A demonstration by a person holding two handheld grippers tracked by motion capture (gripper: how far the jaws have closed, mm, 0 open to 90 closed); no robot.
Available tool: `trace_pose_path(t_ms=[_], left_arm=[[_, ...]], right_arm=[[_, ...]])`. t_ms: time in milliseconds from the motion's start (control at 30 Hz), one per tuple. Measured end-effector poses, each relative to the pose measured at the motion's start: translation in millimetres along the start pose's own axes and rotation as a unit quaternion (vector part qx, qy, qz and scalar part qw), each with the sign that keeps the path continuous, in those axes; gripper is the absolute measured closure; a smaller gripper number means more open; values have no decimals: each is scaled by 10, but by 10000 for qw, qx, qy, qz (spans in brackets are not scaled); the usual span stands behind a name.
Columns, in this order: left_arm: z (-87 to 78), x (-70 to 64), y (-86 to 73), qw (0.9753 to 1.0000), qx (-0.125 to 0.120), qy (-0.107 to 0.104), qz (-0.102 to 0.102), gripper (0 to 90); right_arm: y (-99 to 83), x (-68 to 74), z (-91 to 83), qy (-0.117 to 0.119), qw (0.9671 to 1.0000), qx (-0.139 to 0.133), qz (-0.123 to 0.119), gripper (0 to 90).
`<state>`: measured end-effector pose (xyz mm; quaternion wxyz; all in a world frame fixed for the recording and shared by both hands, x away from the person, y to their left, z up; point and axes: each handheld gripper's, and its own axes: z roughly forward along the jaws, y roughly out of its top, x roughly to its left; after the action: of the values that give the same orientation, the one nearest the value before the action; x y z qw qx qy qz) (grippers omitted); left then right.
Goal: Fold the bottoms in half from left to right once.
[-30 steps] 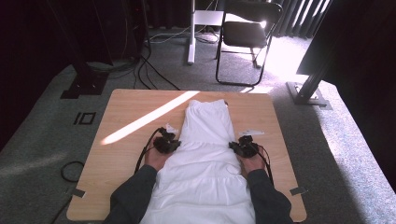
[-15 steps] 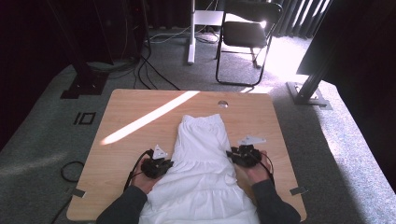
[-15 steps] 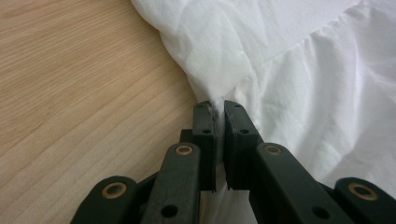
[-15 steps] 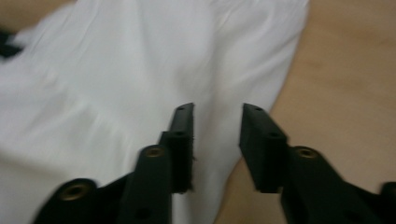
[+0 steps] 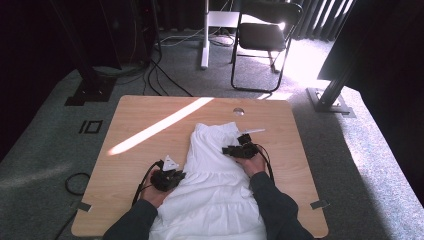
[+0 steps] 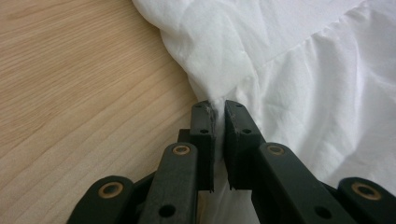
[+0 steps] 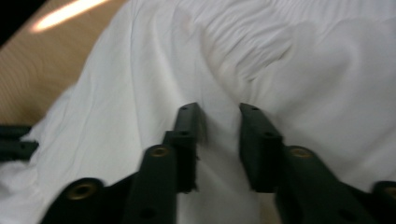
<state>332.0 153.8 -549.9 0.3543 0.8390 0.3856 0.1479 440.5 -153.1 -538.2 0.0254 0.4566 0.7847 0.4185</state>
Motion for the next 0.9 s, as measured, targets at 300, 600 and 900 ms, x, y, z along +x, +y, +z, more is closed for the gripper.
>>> trace_pose_path(t_ms=[300, 600, 900], left_arm=[[-9, -10, 18, 10000, 81, 26, -9, 770], [-1, -45, 27, 9998, 121, 94, 112, 748], [3, -34, 34, 9998, 123, 83, 92, 734]], right_arm=[[220, 99, -605, -1003, 9858, -1086, -794, 884], [-49, -126, -385, -1510, 9864, -75, -645, 704], [205, -265, -366, -1206, 9898, -655, 377, 502]])
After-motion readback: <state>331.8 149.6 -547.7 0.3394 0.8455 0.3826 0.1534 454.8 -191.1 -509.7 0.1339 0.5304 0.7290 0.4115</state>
